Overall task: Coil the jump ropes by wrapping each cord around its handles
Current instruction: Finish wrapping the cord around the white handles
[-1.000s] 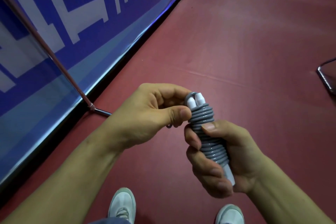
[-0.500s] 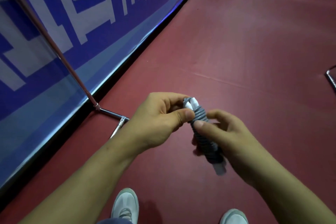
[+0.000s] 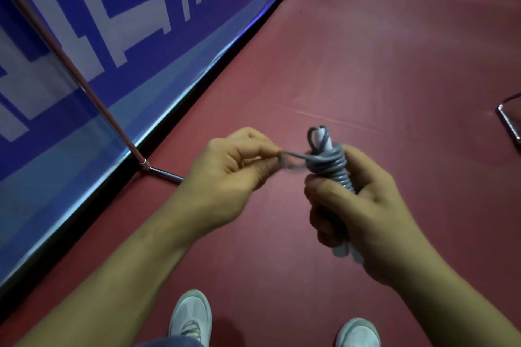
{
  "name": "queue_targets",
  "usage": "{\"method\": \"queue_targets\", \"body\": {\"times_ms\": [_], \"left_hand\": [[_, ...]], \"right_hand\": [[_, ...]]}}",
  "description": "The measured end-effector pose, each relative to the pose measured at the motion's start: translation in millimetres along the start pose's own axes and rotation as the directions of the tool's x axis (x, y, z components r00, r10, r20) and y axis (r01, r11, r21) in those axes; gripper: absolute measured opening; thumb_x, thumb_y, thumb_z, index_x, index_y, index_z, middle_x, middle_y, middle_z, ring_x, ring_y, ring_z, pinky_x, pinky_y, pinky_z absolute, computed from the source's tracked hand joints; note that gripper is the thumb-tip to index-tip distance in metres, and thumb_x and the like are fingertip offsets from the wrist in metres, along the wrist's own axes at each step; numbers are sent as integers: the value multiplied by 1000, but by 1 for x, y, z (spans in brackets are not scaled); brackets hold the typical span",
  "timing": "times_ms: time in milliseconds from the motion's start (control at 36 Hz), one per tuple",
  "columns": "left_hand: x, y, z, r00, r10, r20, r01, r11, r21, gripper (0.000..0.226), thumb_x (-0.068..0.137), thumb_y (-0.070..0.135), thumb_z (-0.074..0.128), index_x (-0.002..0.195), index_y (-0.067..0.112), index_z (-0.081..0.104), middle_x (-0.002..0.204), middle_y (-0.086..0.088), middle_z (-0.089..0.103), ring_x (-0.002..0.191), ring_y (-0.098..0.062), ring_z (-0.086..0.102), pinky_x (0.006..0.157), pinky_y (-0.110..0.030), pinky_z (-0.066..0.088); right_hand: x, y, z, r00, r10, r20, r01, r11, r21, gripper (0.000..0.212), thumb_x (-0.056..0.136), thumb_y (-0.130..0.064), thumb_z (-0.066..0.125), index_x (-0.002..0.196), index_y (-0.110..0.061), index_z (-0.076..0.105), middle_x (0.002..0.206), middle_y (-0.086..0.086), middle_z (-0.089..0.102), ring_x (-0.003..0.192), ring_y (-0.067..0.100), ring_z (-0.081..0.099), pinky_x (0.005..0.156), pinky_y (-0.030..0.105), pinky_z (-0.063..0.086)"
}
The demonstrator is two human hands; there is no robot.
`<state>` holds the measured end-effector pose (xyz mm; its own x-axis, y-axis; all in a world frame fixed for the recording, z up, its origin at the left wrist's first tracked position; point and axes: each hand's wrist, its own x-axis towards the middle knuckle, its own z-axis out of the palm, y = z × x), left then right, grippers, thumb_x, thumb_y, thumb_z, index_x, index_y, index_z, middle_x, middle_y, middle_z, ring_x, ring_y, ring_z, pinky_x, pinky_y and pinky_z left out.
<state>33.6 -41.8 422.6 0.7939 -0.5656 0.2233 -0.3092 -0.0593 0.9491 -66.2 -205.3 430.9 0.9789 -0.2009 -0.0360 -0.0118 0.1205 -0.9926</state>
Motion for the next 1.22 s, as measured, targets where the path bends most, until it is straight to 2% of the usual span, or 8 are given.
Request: {"method": "queue_targets", "body": {"times_ms": [194,361,444,611,722,972,1083,1222], "left_hand": [[-11,8,3,998,-34,-46,31,997,-69,30,91,-5,69,113,15,71,93,-6,74,71,-22,66,70,-28,58],[-21,29,17,983,115,-146,-116,993,3,31,82,32,76,107,17,66,89,-6,68,76,-26,66,70,-38,58],[-26,34,32,988,53,-145,-55,998,-10,34,72,46,79,94,23,65,76,-6,66,62,-32,62,55,-40,55],[-23,28,37,990,101,-96,-83,982,169,9,89,12,75,85,19,71,58,1,65,49,-15,62,51,-23,48],[-14,16,20,984,76,-163,-45,981,187,15,90,5,73,85,19,72,59,3,66,51,-13,64,53,-22,52],[-15,12,15,998,58,-6,-56,983,176,18,90,5,73,87,22,76,68,6,67,58,-8,57,55,-21,45],[-14,10,8,995,88,-48,-73,963,261,15,91,6,74,90,20,77,73,11,68,65,-9,62,61,-15,45],[-13,4,18,974,78,-213,-37,981,191,23,89,-5,70,94,17,75,72,3,69,60,-14,68,58,-20,54]], "right_hand": [[4,-3,-3,999,31,-44,-29,999,45,14,79,-14,65,83,-25,58,66,9,41,47,20,37,45,28,31],[6,9,-5,985,-143,-95,110,949,-295,20,87,-15,66,96,-33,63,63,-8,50,55,17,41,51,31,36],[7,13,-5,963,-239,-121,164,882,-442,28,83,-9,67,102,-29,63,76,-5,68,64,22,59,59,40,52],[6,15,-4,960,-252,-120,162,852,-499,27,83,-4,68,102,-22,62,77,-3,67,65,22,58,58,39,49],[4,12,-5,966,-236,-103,161,867,-473,26,87,-5,69,103,-25,63,71,1,60,54,10,43,51,25,39],[6,14,-9,987,-87,-139,41,951,-306,45,91,-12,68,116,-47,55,70,0,60,53,17,44,49,33,39],[6,16,-9,981,-125,-146,61,922,-383,29,90,-16,71,106,-34,55,67,4,61,50,16,44,48,37,39],[5,16,-6,969,-181,-169,76,867,-493,26,89,-15,72,100,-30,53,64,-6,61,45,6,41,44,16,34]]}}
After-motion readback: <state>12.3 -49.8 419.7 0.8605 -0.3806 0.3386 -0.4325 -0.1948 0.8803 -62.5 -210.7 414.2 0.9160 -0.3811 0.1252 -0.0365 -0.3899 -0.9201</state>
